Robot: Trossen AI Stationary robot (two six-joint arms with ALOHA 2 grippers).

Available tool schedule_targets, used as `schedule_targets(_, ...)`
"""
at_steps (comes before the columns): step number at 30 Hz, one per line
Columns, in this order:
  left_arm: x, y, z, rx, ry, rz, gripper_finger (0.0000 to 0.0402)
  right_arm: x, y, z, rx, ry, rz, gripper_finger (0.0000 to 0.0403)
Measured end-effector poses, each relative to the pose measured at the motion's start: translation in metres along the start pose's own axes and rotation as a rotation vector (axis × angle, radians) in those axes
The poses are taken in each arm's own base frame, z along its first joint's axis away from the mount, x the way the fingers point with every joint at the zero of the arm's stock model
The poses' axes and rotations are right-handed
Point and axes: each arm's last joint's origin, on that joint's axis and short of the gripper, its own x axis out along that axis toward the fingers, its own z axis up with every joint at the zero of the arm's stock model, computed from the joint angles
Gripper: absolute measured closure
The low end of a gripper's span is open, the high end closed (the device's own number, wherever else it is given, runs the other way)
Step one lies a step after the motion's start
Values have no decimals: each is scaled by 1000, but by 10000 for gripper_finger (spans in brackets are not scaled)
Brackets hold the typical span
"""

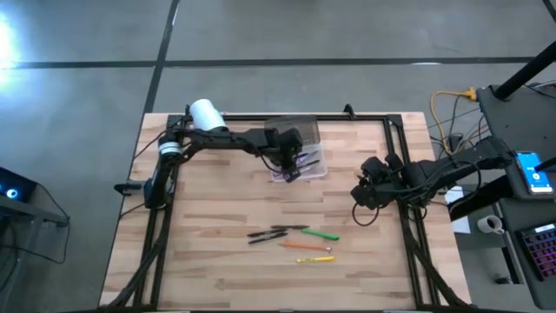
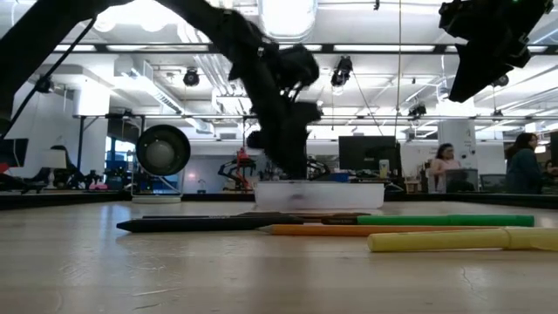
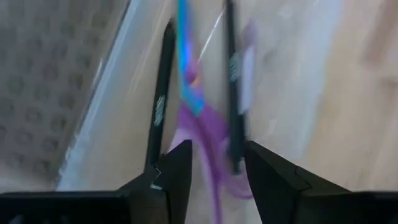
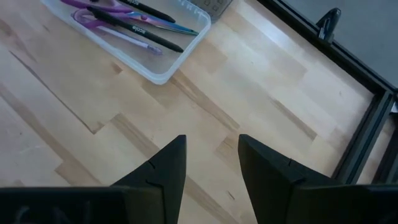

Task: Pick & place school supplies into a supply box
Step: Put the top black pen into the supply box

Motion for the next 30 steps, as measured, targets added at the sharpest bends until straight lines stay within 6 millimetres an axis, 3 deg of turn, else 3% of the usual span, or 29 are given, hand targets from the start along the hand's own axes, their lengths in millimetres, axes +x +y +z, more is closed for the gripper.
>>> schedule_targets(5,19,7,-21,-37,25,9,276,0,0,0,1,-9,-5,266)
schedule_targets(10,25,5,-25,-72,7,-10,279,0,0,0,1,-13,-7,266)
schedule_targets(25,-4,-6,25,0,-258,-67,279,0,0,0,12,-12,-7,266)
schedule_targets(30,-5,1,24,-6,-233,-24,279,0,0,0,14,-12,-7,266)
